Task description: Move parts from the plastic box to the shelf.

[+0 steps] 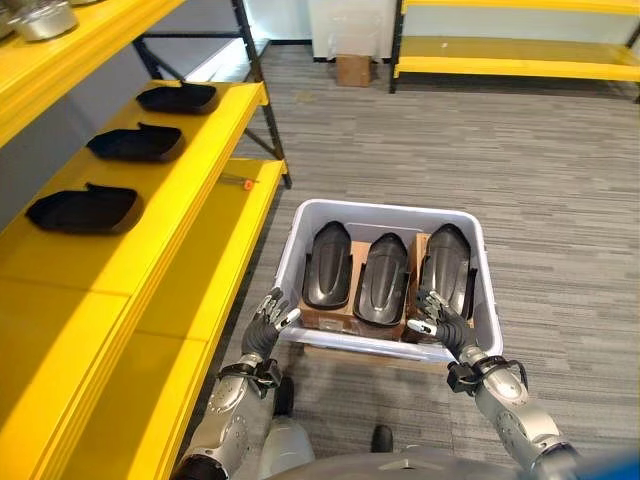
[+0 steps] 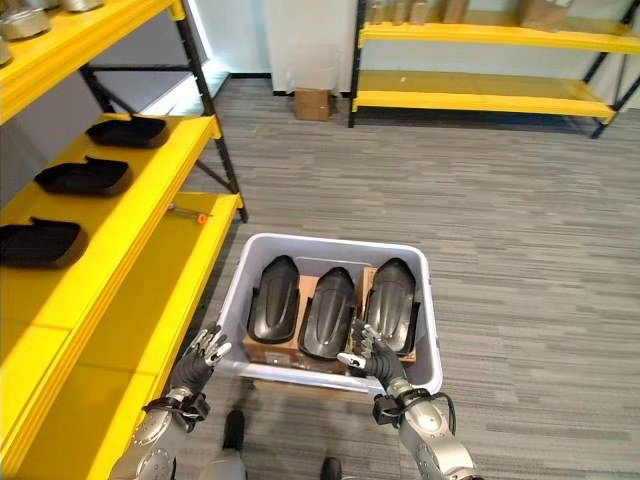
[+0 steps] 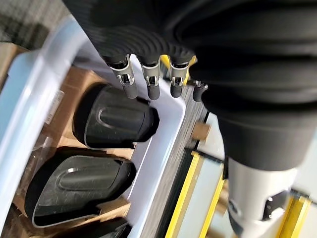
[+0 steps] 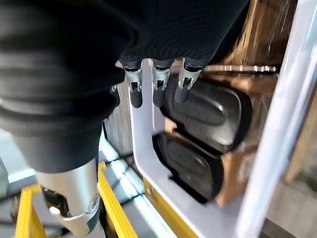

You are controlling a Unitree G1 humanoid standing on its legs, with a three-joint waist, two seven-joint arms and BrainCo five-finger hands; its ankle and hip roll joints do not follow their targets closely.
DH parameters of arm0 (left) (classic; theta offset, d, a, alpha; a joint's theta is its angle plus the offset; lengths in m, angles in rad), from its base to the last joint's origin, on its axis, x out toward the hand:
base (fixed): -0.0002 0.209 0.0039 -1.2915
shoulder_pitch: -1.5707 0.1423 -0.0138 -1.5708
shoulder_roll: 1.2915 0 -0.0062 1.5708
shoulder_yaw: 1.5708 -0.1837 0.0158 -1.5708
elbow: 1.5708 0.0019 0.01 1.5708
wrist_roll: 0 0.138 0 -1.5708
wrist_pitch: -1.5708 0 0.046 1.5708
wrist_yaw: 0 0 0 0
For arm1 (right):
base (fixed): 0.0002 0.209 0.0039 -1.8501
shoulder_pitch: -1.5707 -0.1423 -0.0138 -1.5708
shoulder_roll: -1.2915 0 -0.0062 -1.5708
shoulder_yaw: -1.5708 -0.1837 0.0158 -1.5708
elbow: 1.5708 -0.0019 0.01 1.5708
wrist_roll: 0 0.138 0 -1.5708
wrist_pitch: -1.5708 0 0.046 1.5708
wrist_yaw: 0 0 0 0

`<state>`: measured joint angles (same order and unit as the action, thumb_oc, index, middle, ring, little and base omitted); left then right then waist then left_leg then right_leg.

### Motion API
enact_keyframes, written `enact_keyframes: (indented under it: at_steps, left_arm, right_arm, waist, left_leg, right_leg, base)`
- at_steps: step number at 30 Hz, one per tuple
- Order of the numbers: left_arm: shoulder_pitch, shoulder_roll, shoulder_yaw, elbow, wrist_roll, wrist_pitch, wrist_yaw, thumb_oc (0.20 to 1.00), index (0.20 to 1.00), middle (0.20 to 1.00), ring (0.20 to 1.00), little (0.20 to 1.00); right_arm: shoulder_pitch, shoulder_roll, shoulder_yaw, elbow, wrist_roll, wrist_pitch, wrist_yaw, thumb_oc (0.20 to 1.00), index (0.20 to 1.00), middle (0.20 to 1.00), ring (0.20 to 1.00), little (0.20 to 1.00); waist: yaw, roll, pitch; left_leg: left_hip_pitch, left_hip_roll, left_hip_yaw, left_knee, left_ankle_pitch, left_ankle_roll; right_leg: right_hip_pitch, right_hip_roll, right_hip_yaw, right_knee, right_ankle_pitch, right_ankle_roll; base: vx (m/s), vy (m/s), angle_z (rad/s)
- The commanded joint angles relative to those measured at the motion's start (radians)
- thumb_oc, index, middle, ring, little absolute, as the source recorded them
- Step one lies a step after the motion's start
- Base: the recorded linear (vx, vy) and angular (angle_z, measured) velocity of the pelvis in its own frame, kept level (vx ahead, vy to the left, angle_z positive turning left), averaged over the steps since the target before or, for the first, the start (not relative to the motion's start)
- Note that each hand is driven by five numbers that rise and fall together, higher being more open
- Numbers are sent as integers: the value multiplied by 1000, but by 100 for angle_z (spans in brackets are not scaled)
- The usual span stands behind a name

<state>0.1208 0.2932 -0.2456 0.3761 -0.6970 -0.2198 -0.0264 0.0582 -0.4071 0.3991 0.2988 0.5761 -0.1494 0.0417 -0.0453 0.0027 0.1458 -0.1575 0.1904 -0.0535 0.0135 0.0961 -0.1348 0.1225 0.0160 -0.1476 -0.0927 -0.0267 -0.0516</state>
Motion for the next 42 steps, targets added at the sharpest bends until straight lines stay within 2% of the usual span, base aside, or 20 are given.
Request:
enact_keyframes:
  at_steps: [1, 7, 10, 19, 24, 28, 35, 38, 42]
  left_arm:
    - [-27, 42, -15, -50, -6, -48, -23, 1000, 1000, 1000, 1000, 1000]
    - [-33, 53, 3, -55, -2, -58, -7, 1000, 1000, 1000, 1000, 1000]
    - [-35, 56, 5, -62, -1, -55, -8, 1000, 1000, 1000, 1000, 1000]
    - [-41, 64, 17, -137, 3, -54, -20, 1000, 1000, 1000, 1000, 1000]
    - [-53, 71, 22, -195, -11, -62, -41, 1000, 1000, 1000, 1000, 1000]
    - [-64, 90, -12, -243, -45, -57, -66, 1000, 1000, 1000, 1000, 1000]
    - [-134, 106, -61, -279, -99, -83, -56, 1000, 1000, 1000, 1000, 1000]
    - [-173, 98, -75, -265, -108, -96, -37, 1000, 1000, 1000, 1000, 1000]
    - [-177, 95, -64, -269, -128, -101, -32, 1000, 1000, 1000, 1000, 1000]
  right_arm:
    - [16, 18, -16, -57, 33, -61, 21, 1000, 1000, 1000, 1000, 1000]
    - [8, 48, -11, -43, 27, -52, 14, 1000, 1000, 1000, 1000, 1000]
    - [9, 47, -18, -51, 24, -52, 12, 1000, 1000, 1000, 1000, 1000]
    - [27, 34, -96, -126, 53, -78, -3, 1000, 1000, 1000, 1000, 1000]
    - [-8, 15, -222, -113, -2, -128, -59, 1000, 1000, 1000, 1000, 1000]
    - [-101, -42, -288, -14, -66, -149, -143, 1000, 1000, 1000, 1000, 1000]
    - [-313, -96, -274, 164, -35, -183, -238, 1000, 1000, 1000, 1000, 1000]
    - [-374, -93, -265, 213, 29, -204, -254, 1000, 1000, 1000, 1000, 1000]
    - [-389, -98, -281, 225, 31, -219, -275, 1000, 1000, 1000, 1000, 1000]
  waist:
    - [27, -5, -71]
    - [36, -31, -85]
    - [32, -39, -92]
    - [8, -43, -102]
    - [-6, -31, -104]
    - [-3, -15, -74]
    - [4, 15, 41]
    - [5, 19, 90]
    - [1, 14, 111]
  left_leg:
    - [115, -24, 52, 14, -58, 48]
    - [170, -67, 115, -18, -101, 80]
    - [184, -74, 124, -31, -107, 86]
    - [211, -67, 140, -40, -119, 81]
    - [211, -51, 146, -60, -108, 68]
    - [171, -44, 140, -64, -94, 58]
    - [16, -36, 125, 24, -87, 47]
    - [-41, -36, 121, 50, -83, 46]
    - [-72, -32, 126, 54, -79, 47]
  right_leg:
    - [-78, -223, 53, 76, 50, 169]
    - [-96, -276, 80, 83, 81, 212]
    - [-99, -281, 87, 83, 86, 218]
    - [-97, -282, 93, 68, 86, 225]
    - [-103, -272, 89, 49, 84, 222]
    - [-136, -269, 82, 42, 88, 218]
    - [-279, -271, 97, 90, 104, 206]
    - [-344, -266, 112, 121, 105, 200]
    - [-390, -262, 129, 130, 112, 199]
  base:
    - [133, 199, -42]
    - [72, 135, -2]
    - [60, 51, -12]
    - [48, -4, -9]
    - [34, -45, -4]
    - [-52, -59, 3]
    - [-167, -22, 4]
    - [-149, -19, -1]
    - [-69, -9, -5]
